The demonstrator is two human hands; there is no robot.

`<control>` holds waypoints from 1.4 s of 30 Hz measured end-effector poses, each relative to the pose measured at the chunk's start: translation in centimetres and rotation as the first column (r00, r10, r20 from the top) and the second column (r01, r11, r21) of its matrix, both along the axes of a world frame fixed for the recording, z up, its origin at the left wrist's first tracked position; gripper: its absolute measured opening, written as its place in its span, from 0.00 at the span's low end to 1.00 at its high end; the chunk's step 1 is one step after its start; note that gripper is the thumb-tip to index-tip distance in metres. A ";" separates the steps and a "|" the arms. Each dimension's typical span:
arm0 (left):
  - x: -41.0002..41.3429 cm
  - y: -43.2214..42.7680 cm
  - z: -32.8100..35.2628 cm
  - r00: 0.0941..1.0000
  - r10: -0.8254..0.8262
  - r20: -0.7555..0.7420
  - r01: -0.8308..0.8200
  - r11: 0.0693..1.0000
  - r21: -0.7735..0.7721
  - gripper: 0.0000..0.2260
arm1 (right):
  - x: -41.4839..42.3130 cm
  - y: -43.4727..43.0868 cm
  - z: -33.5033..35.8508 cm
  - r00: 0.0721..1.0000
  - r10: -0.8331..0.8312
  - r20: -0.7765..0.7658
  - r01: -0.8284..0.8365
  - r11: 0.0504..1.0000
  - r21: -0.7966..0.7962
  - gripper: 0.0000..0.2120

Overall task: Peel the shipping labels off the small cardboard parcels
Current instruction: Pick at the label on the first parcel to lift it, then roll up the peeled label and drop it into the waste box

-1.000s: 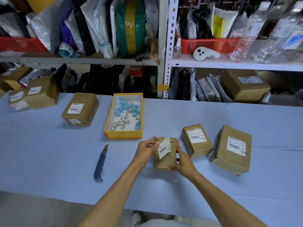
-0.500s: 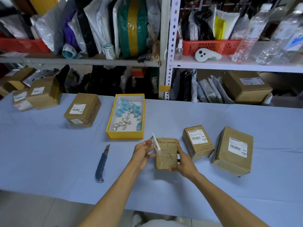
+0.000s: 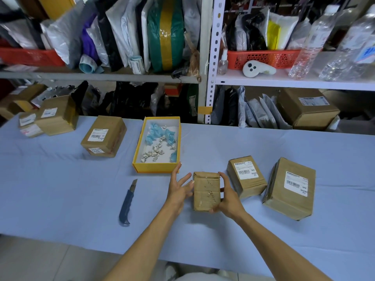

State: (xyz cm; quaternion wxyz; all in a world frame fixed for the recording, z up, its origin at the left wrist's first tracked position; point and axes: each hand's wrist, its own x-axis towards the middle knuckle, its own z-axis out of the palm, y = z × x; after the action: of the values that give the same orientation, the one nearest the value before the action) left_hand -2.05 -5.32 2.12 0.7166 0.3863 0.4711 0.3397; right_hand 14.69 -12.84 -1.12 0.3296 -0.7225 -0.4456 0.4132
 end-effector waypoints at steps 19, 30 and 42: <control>0.4 -1.8 -1.4 0.963 -0.137 -0.231 0.178 0.970 0.166 0.42 | 0.0 0.0 -0.1 0.993 -0.117 0.030 0.113 0.987 0.115 0.12; 0.3 -1.8 -1.6 0.983 -0.108 -0.150 0.121 0.990 0.076 0.40 | -1.1 1.2 1.2 0.946 0.023 0.322 0.027 0.988 -0.149 0.45; 0.9 -1.5 -1.8 0.993 -0.084 -0.088 0.085 0.996 0.011 0.28 | -0.9 2.0 2.1 0.950 -0.094 0.298 0.129 0.986 -0.102 0.16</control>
State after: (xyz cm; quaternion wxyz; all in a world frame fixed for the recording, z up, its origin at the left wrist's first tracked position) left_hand -1.18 -6.81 0.36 0.7063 0.4256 0.4826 0.2952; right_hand 13.83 -10.88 0.95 0.2390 -0.8182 -0.4220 0.3088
